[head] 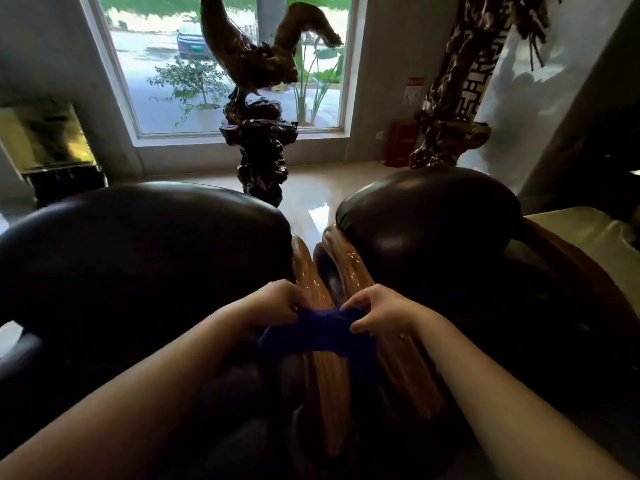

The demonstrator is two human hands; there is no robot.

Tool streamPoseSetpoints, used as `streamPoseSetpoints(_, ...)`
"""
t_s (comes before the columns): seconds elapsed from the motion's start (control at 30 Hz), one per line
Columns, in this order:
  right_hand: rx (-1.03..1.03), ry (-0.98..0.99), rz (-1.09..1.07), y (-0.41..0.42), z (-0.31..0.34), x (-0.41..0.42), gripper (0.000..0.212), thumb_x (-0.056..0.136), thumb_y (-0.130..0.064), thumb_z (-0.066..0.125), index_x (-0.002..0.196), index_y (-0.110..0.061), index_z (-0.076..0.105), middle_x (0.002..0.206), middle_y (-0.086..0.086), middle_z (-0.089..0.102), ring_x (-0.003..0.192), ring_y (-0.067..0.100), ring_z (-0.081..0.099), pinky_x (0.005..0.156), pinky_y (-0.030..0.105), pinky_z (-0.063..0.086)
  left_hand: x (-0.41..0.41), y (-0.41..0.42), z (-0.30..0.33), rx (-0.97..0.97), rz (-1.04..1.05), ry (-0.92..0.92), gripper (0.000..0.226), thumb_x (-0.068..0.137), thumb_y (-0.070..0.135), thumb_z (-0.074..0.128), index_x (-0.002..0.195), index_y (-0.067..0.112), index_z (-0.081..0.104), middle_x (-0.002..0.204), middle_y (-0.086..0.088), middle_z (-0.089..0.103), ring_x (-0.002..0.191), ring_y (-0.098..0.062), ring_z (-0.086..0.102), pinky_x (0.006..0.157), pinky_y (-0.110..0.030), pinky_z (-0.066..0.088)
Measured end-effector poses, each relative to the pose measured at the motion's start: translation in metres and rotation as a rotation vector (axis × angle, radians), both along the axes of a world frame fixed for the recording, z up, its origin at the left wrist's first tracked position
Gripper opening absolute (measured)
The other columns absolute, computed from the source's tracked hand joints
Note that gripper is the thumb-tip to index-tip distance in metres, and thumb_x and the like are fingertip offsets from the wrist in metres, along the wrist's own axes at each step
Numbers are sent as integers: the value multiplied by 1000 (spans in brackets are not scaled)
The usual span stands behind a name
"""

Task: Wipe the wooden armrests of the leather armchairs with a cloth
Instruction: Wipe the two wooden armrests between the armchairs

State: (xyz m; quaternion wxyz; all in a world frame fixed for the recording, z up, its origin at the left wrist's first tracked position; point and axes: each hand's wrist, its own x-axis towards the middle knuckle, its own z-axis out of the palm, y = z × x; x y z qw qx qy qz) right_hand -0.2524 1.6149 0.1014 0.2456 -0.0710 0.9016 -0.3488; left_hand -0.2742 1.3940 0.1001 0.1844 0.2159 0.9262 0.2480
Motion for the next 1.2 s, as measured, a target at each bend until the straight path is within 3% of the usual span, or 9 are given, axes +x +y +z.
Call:
streamPoseSetpoints(0.13,36,-86,134,25,-60,-38,42,75,-14,69,115,-23,60,107,-2,63,92,11,63,70,23,55,-9,25,-71,40,174,-165,29,69,4,60,83,27,72,79,12,67,78,-6,63,71,-22,52)
streamPoseSetpoints(0.3,56,-152,208,45,-127,-76,41,75,-17,69,113,-27,60,96,-13,59,88,6,60,61,18,50,-28,46,-142,102,287,-281,29,74,3,60,92,24,71,79,14,65,78,-2,64,63,-12,51)
streamPoseSetpoints(0.4,55,-165,215,49,-168,-94,41,75,-16,69,112,-29,60,95,-13,60,86,3,60,60,17,48,-36,51,-178,101,319,-284,30,76,2,59,96,21,70,93,7,68,89,-7,64,75,-17,51)
streamPoseSetpoints(0.63,66,-76,288,43,-227,-143,33,76,-17,67,93,-43,57,92,-17,56,86,0,58,64,17,45,-66,54,-235,151,413,-170,24,82,8,59,98,26,65,95,14,59,91,-3,59,73,-16,48)
streamPoseSetpoints(0.83,143,66,291,41,-285,-183,45,72,-20,71,110,-38,54,86,-25,40,79,-3,48,62,14,38,-97,56,-289,214,449,-112,29,80,9,60,97,32,61,98,16,50,93,-2,52,66,-12,42)
streamPoseSetpoints(0.93,100,60,208,44,-326,-179,51,72,-21,71,115,-37,51,102,-25,40,94,3,47,79,23,44,-99,58,-326,285,514,-188,37,82,11,59,112,32,55,106,16,50,93,-1,53,68,-14,43)
streamPoseSetpoints(1.03,27,132,0,43,-365,-159,48,79,-20,66,123,-33,50,136,-10,39,116,10,45,93,27,42,-92,63,-356,317,615,-142,41,84,15,59,122,28,50,118,10,54,105,-1,49,86,-18,42)
streamPoseSetpoints(1.13,59,416,-133,35,-389,-130,44,86,-23,58,128,-25,48,145,0,36,129,18,37,100,29,34,-77,71,-381,256,618,62,40,88,17,54,127,23,48,133,3,52,120,-6,46,101,-21,34)
streamPoseSetpoints(1.2,158,593,-186,25,-401,-115,49,89,-26,51,136,-22,38,149,9,32,136,25,29,104,38,30,-69,79,-397,234,628,180,44,92,20,46,135,25,38,147,5,36,136,-7,29,112,-25,22)
